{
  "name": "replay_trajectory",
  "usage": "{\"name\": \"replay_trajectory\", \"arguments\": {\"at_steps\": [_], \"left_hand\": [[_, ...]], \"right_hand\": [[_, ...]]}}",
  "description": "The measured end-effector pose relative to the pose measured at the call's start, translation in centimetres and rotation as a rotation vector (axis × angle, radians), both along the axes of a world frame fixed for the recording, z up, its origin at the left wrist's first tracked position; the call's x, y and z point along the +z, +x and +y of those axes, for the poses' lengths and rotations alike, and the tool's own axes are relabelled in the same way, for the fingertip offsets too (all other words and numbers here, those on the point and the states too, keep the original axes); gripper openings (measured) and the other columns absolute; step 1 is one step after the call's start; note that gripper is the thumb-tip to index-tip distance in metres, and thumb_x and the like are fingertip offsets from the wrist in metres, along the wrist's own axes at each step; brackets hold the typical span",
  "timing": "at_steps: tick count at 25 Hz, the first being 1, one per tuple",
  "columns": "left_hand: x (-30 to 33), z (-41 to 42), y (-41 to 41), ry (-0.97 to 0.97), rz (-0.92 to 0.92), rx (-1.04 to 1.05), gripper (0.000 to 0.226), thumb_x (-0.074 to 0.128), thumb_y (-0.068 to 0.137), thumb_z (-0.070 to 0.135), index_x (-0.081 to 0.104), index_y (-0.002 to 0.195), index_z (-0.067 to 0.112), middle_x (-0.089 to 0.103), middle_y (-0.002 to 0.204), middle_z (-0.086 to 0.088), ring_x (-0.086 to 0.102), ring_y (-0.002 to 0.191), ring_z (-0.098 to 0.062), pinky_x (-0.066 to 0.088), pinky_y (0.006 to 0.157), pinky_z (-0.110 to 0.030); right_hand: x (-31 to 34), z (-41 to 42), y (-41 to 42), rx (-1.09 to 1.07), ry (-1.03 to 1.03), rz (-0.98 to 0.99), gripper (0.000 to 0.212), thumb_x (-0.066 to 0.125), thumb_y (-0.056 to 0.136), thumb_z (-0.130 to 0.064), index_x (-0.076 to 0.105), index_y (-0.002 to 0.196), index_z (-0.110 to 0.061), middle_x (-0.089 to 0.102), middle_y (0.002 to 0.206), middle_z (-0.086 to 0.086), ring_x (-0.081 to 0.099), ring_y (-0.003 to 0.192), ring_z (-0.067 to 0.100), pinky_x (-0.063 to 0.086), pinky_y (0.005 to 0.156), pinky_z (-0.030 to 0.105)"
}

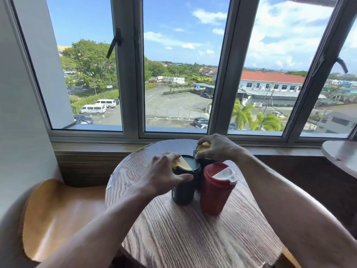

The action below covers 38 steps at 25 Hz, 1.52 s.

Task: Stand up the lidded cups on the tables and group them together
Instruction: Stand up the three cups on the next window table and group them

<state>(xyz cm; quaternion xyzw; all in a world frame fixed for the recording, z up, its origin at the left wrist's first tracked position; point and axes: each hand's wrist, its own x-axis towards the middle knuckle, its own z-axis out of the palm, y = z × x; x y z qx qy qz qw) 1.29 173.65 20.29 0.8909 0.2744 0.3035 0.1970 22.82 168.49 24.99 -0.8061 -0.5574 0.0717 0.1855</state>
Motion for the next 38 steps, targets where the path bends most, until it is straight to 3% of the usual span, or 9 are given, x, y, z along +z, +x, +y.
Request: {"name": "replay_trajectory", "arguments": {"at_steps": [5, 8, 11, 14, 21, 24, 27, 32, 38], "left_hand": [[-0.1, 0.3, 0.0, -0.001, 0.006, 0.007, 0.083, 0.078, 0.062, 0.059, 0.056, 0.127, 0.013, 0.063, 0.123, -0.003, 0.06, 0.1, -0.013, 0.051, 0.086, -0.029], [-0.4, 0.2, 0.0, 0.005, 0.005, -0.001, 0.083, 0.077, 0.063, 0.059, 0.055, 0.129, 0.013, 0.062, 0.124, -0.003, 0.06, 0.1, -0.013, 0.051, 0.086, -0.028], [-0.5, 0.1, -0.2, 0.013, 0.007, -0.02, 0.081, 0.075, 0.067, 0.058, 0.052, 0.131, 0.013, 0.06, 0.125, -0.003, 0.06, 0.101, -0.014, 0.049, 0.087, -0.027], [-0.6, 0.0, -0.4, -0.001, -0.017, -0.03, 0.08, 0.076, 0.069, 0.054, 0.051, 0.132, 0.013, 0.058, 0.127, -0.003, 0.059, 0.102, -0.013, 0.046, 0.087, -0.023], [-0.9, -0.1, -0.2, -0.016, -0.033, -0.024, 0.077, 0.076, 0.068, 0.053, 0.052, 0.131, 0.017, 0.058, 0.126, -0.001, 0.057, 0.098, -0.01, 0.04, 0.084, -0.019], [-1.0, -0.2, -0.2, -0.013, -0.029, -0.013, 0.079, 0.076, 0.066, 0.057, 0.05, 0.131, 0.019, 0.055, 0.125, -0.002, 0.053, 0.1, -0.011, 0.038, 0.083, -0.021], [-1.3, -0.4, 0.1, -0.047, -0.016, -0.002, 0.084, 0.076, 0.066, 0.057, 0.045, 0.134, 0.019, 0.055, 0.125, -0.005, 0.051, 0.1, -0.012, 0.036, 0.081, -0.022], [-1.2, -0.4, 0.5, -0.065, -0.016, -0.005, 0.081, 0.079, 0.067, 0.051, 0.046, 0.133, 0.016, 0.061, 0.119, -0.005, 0.054, 0.096, -0.01, 0.038, 0.078, -0.019], [-1.1, -0.5, 0.3, -0.069, -0.011, -0.011, 0.08, 0.079, 0.068, 0.05, 0.046, 0.133, 0.018, 0.061, 0.119, -0.004, 0.051, 0.095, -0.009, 0.038, 0.077, -0.018]], "right_hand": [[-0.6, -0.4, 0.2, 0.014, -0.041, -0.015, 0.057, 0.068, 0.074, -0.058, 0.06, 0.125, -0.034, 0.055, 0.134, -0.001, 0.049, 0.121, 0.02, 0.038, 0.096, 0.033], [-0.7, -1.2, 0.5, 0.005, -0.025, 0.138, 0.055, 0.05, 0.084, -0.066, 0.054, 0.131, -0.038, 0.053, 0.14, -0.005, 0.049, 0.126, 0.018, 0.038, 0.107, 0.039], [-1.0, -2.8, 0.3, -0.057, 0.128, 0.243, 0.053, 0.048, 0.089, -0.059, 0.05, 0.135, -0.033, 0.048, 0.145, -0.001, 0.044, 0.133, 0.02, 0.034, 0.111, 0.044], [-1.6, -5.7, -0.1, -0.13, 0.224, 0.172, 0.053, 0.055, 0.088, -0.055, 0.049, 0.134, -0.03, 0.049, 0.143, 0.001, 0.044, 0.131, 0.02, 0.035, 0.108, 0.042], [-1.5, -10.5, -1.8, -0.134, 0.152, 0.223, 0.051, 0.062, 0.084, -0.053, 0.053, 0.13, -0.033, 0.055, 0.136, -0.003, 0.055, 0.117, 0.017, 0.04, 0.095, 0.032], [-1.8, -11.9, -3.6, -0.047, 0.055, 0.142, 0.065, 0.069, 0.077, -0.057, 0.046, 0.134, -0.038, 0.055, 0.126, -0.013, 0.053, 0.107, 0.008, 0.037, 0.087, 0.026], [-1.8, -11.6, -3.7, -0.061, 0.105, 0.18, 0.073, 0.067, 0.076, -0.062, 0.041, 0.139, -0.037, 0.048, 0.132, -0.016, 0.05, 0.116, 0.01, 0.038, 0.097, 0.031], [-1.1, -8.9, -1.5, -0.132, 0.184, 0.238, 0.036, 0.047, 0.098, -0.037, 0.058, 0.131, -0.028, 0.053, 0.14, -0.007, 0.05, 0.121, 0.011, 0.032, 0.095, 0.024], [-1.9, -8.4, -2.6, -0.135, 0.118, 0.187, 0.034, 0.042, 0.099, -0.026, 0.062, 0.127, -0.023, 0.059, 0.133, -0.003, 0.054, 0.095, 0.008, 0.042, 0.074, 0.02]]}}
